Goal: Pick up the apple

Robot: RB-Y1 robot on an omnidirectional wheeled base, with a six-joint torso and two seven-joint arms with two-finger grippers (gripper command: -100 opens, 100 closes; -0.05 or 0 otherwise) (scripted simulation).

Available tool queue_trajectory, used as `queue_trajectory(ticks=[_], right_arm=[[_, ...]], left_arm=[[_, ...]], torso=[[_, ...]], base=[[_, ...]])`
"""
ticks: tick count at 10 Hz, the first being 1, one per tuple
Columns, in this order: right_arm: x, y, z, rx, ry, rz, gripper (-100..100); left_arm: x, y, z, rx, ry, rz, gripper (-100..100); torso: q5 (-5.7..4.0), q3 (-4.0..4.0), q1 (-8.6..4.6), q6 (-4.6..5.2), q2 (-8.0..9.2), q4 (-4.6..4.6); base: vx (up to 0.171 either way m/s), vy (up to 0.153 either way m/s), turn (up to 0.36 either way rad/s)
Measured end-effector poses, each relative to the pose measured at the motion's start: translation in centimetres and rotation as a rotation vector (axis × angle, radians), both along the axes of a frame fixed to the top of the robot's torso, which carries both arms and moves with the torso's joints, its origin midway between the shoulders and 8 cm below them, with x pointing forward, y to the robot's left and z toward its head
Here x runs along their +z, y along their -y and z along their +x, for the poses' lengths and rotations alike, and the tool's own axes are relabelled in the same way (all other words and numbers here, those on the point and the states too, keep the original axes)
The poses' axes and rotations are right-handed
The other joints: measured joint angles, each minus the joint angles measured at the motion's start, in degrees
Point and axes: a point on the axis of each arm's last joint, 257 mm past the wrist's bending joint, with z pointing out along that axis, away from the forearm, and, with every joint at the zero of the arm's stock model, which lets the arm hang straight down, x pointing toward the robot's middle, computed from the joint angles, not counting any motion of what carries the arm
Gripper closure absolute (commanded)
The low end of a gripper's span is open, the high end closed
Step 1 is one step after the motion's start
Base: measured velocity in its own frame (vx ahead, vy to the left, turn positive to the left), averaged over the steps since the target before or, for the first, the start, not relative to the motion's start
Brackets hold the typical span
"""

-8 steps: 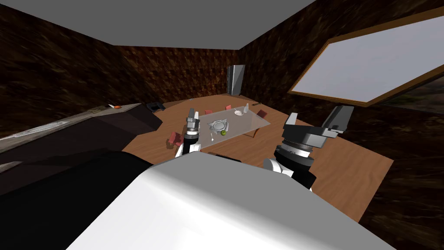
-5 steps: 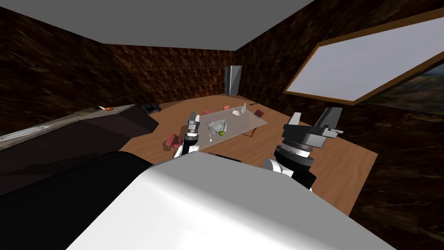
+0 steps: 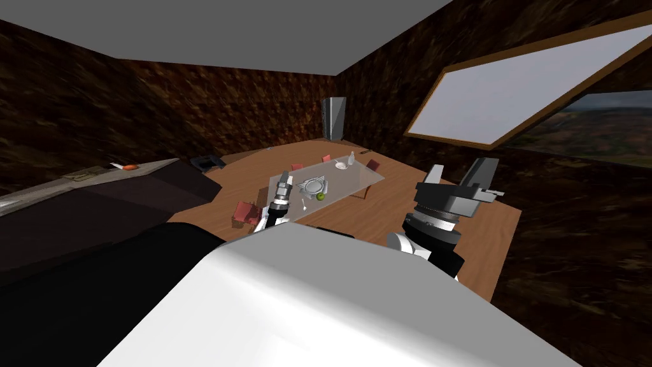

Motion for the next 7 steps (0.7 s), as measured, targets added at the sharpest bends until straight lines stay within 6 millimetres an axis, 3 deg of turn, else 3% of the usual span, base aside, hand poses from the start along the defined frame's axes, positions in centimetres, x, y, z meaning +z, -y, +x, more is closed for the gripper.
queue_trajectory(ticks=[2, 7], right_arm=[[0.0, 0.0, 0.0, 0.000, 0.000, 0.000, 0], [0.0, 0.0, 0.0, 0.000, 0.000, 0.000, 0]], left_arm=[[-3.7, -1.4, -0.1, 0.024, -0.082, -0.001, -100], [-10.5, -6.0, -2.4, 0.079, -0.243, -0.014, -100]], torso=[[-0.02, 0.01, -0.07, -0.03, 0.02, 0.00], [-0.01, 0.01, -0.01, -0.03, 0.02, 0.01]], base=[[0.034, -0.059, -0.204], [0.032, -0.043, -0.151]])
